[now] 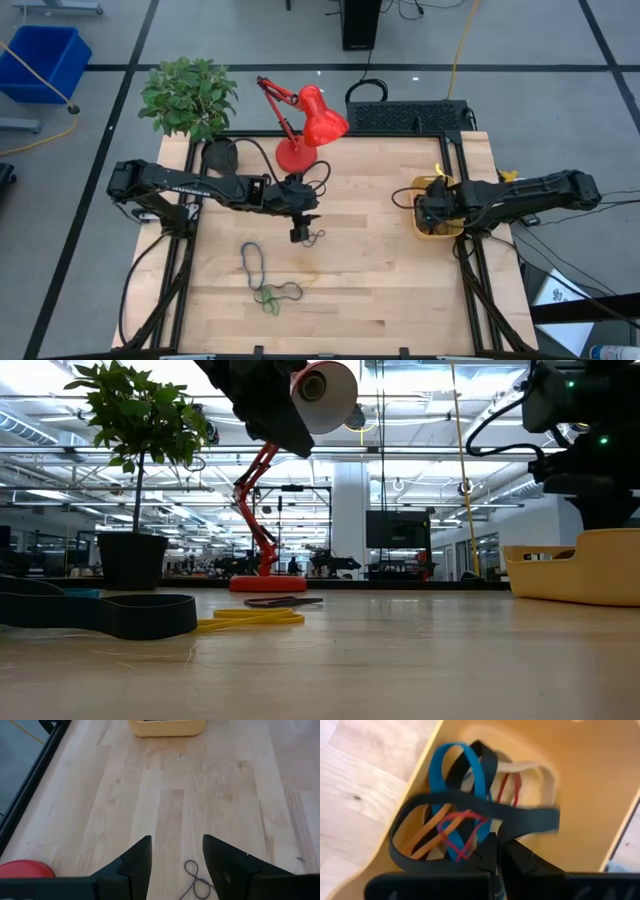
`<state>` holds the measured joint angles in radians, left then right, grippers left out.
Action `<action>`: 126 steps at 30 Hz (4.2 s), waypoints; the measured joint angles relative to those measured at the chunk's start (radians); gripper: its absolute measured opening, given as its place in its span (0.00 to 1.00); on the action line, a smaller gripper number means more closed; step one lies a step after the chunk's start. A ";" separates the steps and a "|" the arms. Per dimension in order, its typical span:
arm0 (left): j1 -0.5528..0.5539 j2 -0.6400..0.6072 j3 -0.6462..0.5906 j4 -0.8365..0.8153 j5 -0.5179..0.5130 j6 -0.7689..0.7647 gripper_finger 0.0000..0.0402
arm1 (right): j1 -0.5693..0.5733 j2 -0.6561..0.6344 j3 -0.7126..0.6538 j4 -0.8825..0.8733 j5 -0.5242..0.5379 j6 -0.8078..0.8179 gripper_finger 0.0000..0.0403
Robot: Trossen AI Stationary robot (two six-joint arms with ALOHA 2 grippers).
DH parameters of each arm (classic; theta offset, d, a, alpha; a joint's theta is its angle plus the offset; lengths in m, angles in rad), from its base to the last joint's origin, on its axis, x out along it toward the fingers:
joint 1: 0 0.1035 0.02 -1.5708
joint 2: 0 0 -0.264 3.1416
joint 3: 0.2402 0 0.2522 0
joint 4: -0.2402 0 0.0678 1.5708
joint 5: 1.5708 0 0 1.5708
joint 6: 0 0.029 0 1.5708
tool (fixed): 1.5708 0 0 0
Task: Pick and place rubber bands into bin
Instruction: Put the top black rubber band into the yellow bin, then put the violet rubber band into the yellow bin
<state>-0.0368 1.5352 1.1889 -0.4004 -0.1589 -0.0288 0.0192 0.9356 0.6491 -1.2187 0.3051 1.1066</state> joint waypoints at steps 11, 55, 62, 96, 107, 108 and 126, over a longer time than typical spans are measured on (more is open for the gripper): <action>0.000 0.000 0.000 0.017 0.000 -0.003 0.45 | 0.000 0.001 0.000 0.011 -0.047 0.015 0.14; 0.000 0.000 0.000 -0.109 0.023 -0.079 0.45 | -0.049 0.002 0.000 0.084 -0.049 -0.049 0.44; 0.000 0.000 0.000 -0.109 0.022 -0.080 0.45 | -0.139 0.002 0.000 0.086 -0.048 -0.066 0.42; 0.004 0.286 -0.001 -0.155 0.115 0.077 0.45 | -0.265 0.002 0.000 0.218 -0.148 -0.164 0.41; 0.005 0.394 0.000 -0.084 0.148 0.133 0.45 | -0.265 0.002 0.000 0.224 -0.147 -0.180 0.41; 0.005 0.400 0.001 -0.078 0.151 0.132 0.45 | -0.265 0.002 0.000 0.224 -0.148 -0.180 0.40; 0.003 0.416 0.002 -0.054 0.186 0.131 0.03 | -0.265 0.002 0.000 0.318 -0.148 -0.224 0.39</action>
<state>-0.0337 1.9511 1.1904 -0.4541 0.0271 0.1023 -0.2455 0.9375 0.6487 -0.9007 0.1574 0.8826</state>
